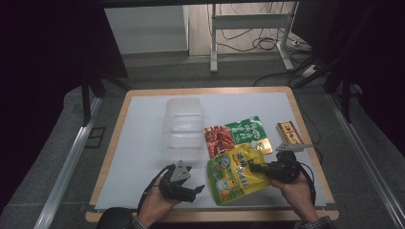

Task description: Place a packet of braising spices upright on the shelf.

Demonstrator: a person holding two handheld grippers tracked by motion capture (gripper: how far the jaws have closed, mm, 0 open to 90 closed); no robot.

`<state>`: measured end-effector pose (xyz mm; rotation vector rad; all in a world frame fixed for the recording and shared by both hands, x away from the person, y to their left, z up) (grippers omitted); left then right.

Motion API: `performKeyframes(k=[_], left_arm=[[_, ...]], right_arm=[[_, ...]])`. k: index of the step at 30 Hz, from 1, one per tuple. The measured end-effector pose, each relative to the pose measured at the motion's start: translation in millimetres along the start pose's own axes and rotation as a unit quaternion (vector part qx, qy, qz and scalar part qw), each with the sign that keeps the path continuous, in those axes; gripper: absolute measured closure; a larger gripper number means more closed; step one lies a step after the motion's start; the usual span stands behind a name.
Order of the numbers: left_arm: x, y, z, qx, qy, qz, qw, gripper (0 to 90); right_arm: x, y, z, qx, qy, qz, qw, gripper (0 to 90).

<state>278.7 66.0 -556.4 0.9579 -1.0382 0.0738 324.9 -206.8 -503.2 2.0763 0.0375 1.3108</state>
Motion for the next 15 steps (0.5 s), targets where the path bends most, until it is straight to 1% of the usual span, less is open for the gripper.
performKeyframes(k=[2,5,8,11,15], left_arm=[[-1.0,0.8,0.5,0.0,-0.003,-0.001,1.0,17.4],[-1.5,1.8,1.8,-0.007,-0.003,0.001,1.0,13.0],[-3.1,0.7,3.4,-0.014,-0.005,-0.002,0.9999,12.0],[-3.9,-0.9,5.7,-0.013,-0.011,-0.005,0.9998,10.4],[-3.6,-0.3,5.7,-0.011,-0.016,0.0,0.9998,8.7]], right_arm=[[3.7,2.3,-0.2,0.003,-0.003,0.007,1.0,86.8],[10.3,7.3,-1.2,0.005,0.001,0.014,0.9999,86.9],[15.3,10.1,-1.2,0.007,0.006,0.018,0.9998,86.9],[19.0,10.3,-1.9,0.01,0.005,0.02,0.9997,87.1],[25.8,11.4,-4.5,0.021,0.006,0.029,0.9993,88.2]])
Point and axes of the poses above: each handheld gripper's, and its own axes: y roughly backward along the jaws, x roughly out of its top, z roughly to its right, the point moved 6 cm from there along -y, roughly forward along the jaws, and after that the axes turned 12 degrees about y, right-handed, at the moved point
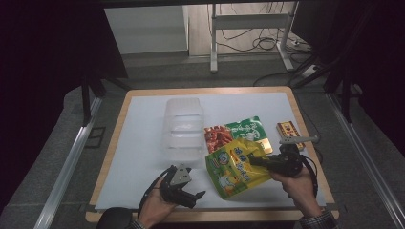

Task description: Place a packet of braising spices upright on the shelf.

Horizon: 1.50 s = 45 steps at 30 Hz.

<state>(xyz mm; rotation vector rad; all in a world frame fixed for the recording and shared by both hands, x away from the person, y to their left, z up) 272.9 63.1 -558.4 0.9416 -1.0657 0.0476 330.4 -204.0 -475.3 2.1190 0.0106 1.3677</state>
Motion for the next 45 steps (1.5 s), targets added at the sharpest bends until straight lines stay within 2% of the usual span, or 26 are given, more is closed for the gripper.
performKeyframes(k=[3,10,19,24,36,41,45], left_arm=[[-0.3,0.2,-0.3,-0.004,0.004,0.001,1.0,8.6],[0.1,0.7,1.8,0.0,-0.006,0.007,1.0,8.2],[0.9,7.3,-1.0,0.023,-0.02,0.039,0.9988,5.5],[0.8,9.9,-2.9,0.036,-0.025,0.049,0.9978,4.3],[-2.2,13.7,-5.8,0.057,-0.032,0.048,0.9967,2.8],[-3.9,15.9,-7.9,0.063,-0.028,0.047,0.9966,1.6],[-5.0,16.6,-8.6,0.059,-0.017,0.048,0.9969,0.9]], right_arm=[[6.5,1.6,-1.9,0.013,-0.002,0.007,0.9999,88.6],[16.7,6.4,-0.8,0.003,0.01,0.009,0.9999,88.8],[33.4,16.1,2.0,-0.019,0.031,0.018,0.9992,88.8],[41.0,17.3,4.5,-0.017,0.033,0.026,0.999,88.8],[57.9,14.5,14.4,-0.02,0.046,0.033,0.9982,88.7],[66.2,13.2,19.0,-0.025,0.051,0.036,0.9978,88.7],[74.4,12.1,22.1,-0.026,0.055,0.038,0.9974,88.7]])
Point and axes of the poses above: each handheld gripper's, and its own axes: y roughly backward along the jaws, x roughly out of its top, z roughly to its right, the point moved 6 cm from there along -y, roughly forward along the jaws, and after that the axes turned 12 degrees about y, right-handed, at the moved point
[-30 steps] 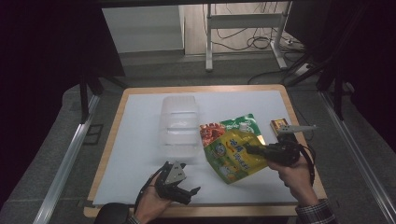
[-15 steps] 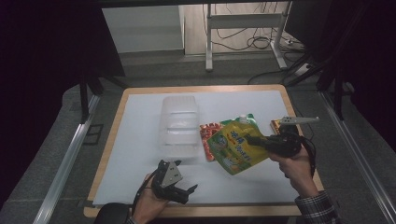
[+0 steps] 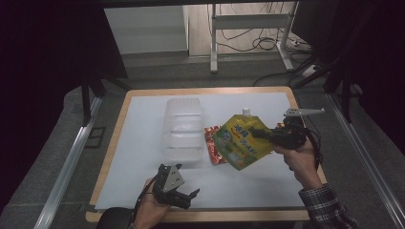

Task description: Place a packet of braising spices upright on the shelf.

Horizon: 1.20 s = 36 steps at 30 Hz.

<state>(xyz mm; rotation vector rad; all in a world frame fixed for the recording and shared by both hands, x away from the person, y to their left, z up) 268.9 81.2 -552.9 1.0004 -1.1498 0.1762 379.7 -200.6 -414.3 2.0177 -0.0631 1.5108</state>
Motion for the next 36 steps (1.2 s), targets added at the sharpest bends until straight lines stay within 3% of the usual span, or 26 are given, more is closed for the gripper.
performKeyframes(k=[12,36], left_arm=[[-2.8,5.7,-2.0,-0.001,0.015,0.002,0.9999,0.0],[-5.2,6.5,-5.2,0.005,0.012,-0.003,0.9999,0.0]], right_arm=[[23.7,-12.6,15.4,-0.011,0.017,0.006,0.9998,88.8],[57.6,-49.8,37.1,-0.025,0.025,0.0,0.9994,88.9]])
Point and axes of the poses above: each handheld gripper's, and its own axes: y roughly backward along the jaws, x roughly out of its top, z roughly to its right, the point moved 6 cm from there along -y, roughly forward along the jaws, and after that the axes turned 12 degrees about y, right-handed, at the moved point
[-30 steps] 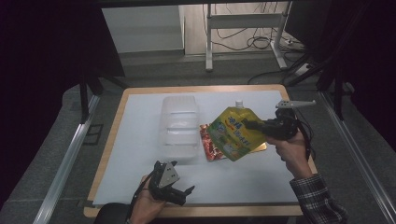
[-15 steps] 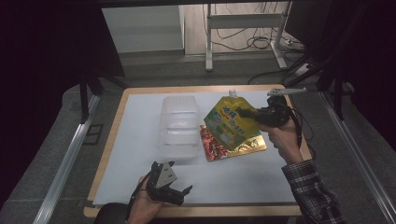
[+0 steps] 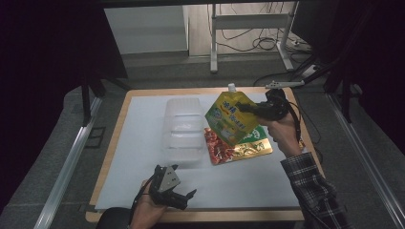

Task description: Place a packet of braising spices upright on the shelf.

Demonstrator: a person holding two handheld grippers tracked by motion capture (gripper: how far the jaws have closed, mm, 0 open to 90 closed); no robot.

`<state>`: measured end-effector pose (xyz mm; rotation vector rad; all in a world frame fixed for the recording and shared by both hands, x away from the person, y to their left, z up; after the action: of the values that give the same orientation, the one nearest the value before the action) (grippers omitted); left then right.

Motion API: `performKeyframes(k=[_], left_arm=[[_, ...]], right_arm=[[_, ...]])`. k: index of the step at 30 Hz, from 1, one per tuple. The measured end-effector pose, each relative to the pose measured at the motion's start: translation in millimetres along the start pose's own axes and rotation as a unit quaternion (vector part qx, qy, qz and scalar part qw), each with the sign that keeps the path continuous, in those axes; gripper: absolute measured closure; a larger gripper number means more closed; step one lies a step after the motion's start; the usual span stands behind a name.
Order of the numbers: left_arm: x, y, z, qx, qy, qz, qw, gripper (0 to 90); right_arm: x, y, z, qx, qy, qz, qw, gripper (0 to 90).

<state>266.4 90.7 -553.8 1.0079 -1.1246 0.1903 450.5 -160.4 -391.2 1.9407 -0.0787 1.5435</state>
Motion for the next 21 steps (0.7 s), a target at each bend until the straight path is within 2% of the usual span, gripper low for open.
performKeyframes(k=[9,21], left_arm=[[0.3,0.7,-0.4,-0.001,0.001,0.002,1.0,0.0],[0.7,1.3,-0.6,-0.002,0.001,0.004,1.0,0.0]], right_arm=[[11.3,-14.1,6.3,0.001,0.001,-0.005,1.0,88.9],[33.1,-34.7,9.3,0.005,0.016,-0.001,0.9999,88.9]])
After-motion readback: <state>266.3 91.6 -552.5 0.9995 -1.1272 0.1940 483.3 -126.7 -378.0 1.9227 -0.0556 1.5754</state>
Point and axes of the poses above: each handheld gripper's, and its own axes: y roughly backward along the jaws, x roughly out of its top, z roughly to its right, the point moved 6 cm from there along -y, roughly forward along the jaws, and after that the axes turned 12 degrees about y, right-handed, at the moved point
